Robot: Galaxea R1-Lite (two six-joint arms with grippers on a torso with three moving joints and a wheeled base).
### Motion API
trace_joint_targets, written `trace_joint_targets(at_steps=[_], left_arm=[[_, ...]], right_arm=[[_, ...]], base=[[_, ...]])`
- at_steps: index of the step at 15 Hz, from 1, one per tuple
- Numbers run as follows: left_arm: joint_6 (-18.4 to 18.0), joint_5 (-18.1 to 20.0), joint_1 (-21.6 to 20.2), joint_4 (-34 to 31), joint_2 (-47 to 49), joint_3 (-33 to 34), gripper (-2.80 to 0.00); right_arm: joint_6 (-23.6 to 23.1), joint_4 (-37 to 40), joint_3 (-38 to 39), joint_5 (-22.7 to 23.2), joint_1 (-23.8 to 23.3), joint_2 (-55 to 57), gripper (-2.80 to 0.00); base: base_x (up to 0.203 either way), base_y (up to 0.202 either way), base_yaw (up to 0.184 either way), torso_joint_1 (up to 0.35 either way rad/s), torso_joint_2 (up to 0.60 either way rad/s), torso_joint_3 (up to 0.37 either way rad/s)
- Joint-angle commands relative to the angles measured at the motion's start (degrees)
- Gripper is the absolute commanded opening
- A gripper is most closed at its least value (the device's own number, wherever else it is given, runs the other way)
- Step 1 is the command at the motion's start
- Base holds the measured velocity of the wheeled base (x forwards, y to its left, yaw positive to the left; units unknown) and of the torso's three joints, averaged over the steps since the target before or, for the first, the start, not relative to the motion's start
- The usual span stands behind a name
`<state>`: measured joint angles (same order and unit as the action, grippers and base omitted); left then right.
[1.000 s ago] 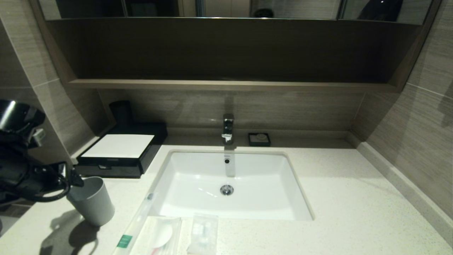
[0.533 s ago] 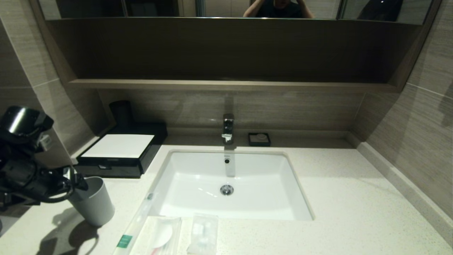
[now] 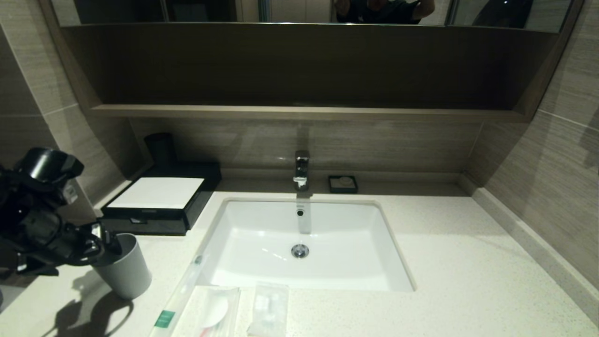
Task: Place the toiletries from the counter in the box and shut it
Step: Pick up the cup
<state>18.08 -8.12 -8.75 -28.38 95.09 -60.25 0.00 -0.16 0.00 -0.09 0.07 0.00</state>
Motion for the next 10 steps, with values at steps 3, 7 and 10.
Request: trace_joint_targets(at_steps=[3,7,10], left_arm=[[0.2,-0.05,-0.04,-0.27,1.92,0.01,0.0],[1.36,0.07,-0.04,-0.05,3.12,0.28,0.0],[1.96,0.12,-0.04,-0.38,3.68,0.22,0.0]], right_arm=[[0.0,-0.02,0.09,0.0,0.01,0.0,-2.8],[0.0,-0.02,0.09,0.0,0.01,0.0,-2.8],[-0.01,-0.02,0.09,0.0,0.01,0.0,-2.8]], base=[[0.0,0.0,0.0,0.0,0.0,0.0],[0.0,0.0,0.0,0.0,0.0,0.0],[0.0,0.0,0.0,0.0,0.0,0.0]])
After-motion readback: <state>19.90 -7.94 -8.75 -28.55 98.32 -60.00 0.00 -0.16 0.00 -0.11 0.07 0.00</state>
